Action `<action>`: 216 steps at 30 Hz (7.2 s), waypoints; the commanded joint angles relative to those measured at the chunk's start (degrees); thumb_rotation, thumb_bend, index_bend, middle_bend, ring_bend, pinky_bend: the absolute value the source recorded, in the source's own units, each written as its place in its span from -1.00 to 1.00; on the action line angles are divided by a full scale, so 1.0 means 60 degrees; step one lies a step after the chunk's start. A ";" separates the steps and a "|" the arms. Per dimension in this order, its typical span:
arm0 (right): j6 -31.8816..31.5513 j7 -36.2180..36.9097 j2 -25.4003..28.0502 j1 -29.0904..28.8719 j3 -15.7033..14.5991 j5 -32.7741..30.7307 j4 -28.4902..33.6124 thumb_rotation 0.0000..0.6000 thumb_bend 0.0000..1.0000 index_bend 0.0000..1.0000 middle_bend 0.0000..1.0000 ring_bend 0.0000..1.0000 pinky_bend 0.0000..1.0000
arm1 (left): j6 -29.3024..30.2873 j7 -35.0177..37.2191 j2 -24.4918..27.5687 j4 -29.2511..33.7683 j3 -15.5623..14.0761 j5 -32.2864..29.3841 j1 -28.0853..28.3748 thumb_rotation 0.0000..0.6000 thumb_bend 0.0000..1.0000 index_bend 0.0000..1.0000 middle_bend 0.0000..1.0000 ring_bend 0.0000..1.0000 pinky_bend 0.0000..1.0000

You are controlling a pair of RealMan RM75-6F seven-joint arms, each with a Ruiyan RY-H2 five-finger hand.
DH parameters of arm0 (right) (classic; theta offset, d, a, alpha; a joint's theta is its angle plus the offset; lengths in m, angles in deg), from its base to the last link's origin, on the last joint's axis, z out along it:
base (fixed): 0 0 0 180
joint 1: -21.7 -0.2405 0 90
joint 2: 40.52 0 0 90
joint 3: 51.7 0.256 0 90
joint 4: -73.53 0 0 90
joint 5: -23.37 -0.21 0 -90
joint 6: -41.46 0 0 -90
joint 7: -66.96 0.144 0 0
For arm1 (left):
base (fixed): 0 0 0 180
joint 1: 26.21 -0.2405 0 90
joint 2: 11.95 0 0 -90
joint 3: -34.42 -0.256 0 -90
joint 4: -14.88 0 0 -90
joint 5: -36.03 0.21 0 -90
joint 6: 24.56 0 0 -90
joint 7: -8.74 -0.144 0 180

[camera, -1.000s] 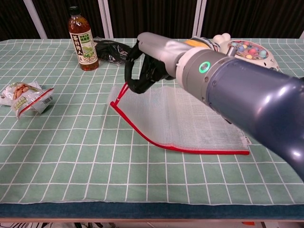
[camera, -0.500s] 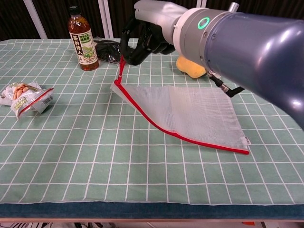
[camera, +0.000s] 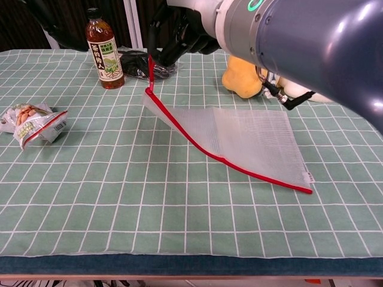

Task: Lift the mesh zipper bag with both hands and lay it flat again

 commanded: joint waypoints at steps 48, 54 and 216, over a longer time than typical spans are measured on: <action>-0.0616 0.0702 0.0407 -0.0750 -0.0515 -0.0494 0.0144 1.00 0.15 0.15 1.00 1.00 1.00 | 0.0419 -0.0573 -0.2297 -0.0706 -0.1244 -0.0904 0.1079 1.00 -0.43 0.03 -0.93 -1.00 -1.00; -0.0659 0.0738 0.0399 -0.0810 -0.0592 -0.0504 0.0138 1.00 0.15 0.15 1.00 1.00 1.00 | 0.0498 -0.0426 -0.2431 -0.0769 -0.1307 -0.0927 0.1053 1.00 -0.36 0.06 -0.93 -1.00 -1.00; -0.1019 0.1907 0.3509 0.1620 -0.0680 -0.1784 -0.1741 1.00 0.15 0.16 1.00 1.00 1.00 | 0.3540 0.2071 -0.1145 0.1250 -0.0352 0.1396 -0.0744 1.00 -0.24 0.22 -0.86 -1.00 -1.00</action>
